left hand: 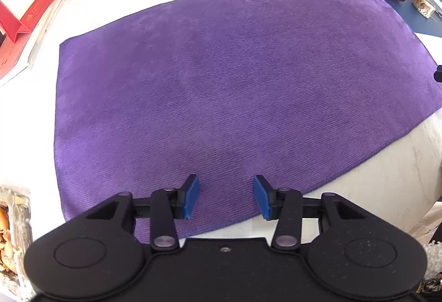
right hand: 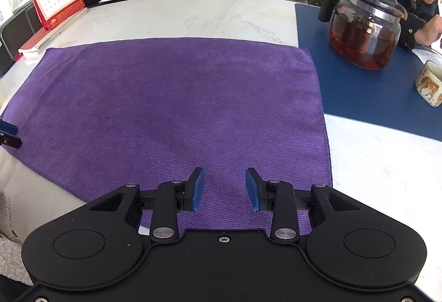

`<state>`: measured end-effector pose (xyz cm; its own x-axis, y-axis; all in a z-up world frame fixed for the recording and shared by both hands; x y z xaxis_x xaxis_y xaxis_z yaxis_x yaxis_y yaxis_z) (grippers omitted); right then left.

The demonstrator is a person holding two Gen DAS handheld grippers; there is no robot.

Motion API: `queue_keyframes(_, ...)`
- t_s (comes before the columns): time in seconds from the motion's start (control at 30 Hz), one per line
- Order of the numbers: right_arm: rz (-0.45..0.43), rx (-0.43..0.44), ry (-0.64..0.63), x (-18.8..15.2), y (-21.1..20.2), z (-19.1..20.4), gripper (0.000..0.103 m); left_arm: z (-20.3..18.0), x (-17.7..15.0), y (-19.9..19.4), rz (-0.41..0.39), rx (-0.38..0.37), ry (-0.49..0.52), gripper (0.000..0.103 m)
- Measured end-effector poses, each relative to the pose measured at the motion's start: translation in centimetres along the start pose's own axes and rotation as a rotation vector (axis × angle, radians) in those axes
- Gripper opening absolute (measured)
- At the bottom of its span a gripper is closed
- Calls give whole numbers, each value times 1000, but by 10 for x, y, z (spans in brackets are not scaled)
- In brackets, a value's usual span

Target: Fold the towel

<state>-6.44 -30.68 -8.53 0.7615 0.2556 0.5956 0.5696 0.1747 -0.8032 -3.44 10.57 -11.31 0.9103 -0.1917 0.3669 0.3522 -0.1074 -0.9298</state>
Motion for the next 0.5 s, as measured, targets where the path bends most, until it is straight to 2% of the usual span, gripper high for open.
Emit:
queue_keyframes(0.13,5,16,-3,-8,-5,9,32,5,5,-5,16,18,1,44)
queue_keyframes(0.23,8,33,-19,-11,-4,19,32,8,2,-10,25,61,9,42)
queue_keyframes(0.3,6,35,-26,-11,-3,23,32,15,0,-23,-7,98,1,41)
queue_keyframes(0.4,9,35,-30,-10,2,25,32,31,6,-31,-54,123,-70,41)
queue_keyframes(0.5,12,36,-35,-9,6,28,32,45,7,-27,-61,193,-95,41)
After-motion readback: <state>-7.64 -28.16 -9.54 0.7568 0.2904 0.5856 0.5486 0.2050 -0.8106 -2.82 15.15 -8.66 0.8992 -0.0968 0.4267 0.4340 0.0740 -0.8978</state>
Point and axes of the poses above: each gripper's, at about its wrist camera, not at the fingertips, and y roughly the way its jaws point, z to its left, x to its top, the point moved 4 cm from there along y, roughly the way its jaws point, and after that the axes turned 8 degrees about -y, right-handed, at the moved point
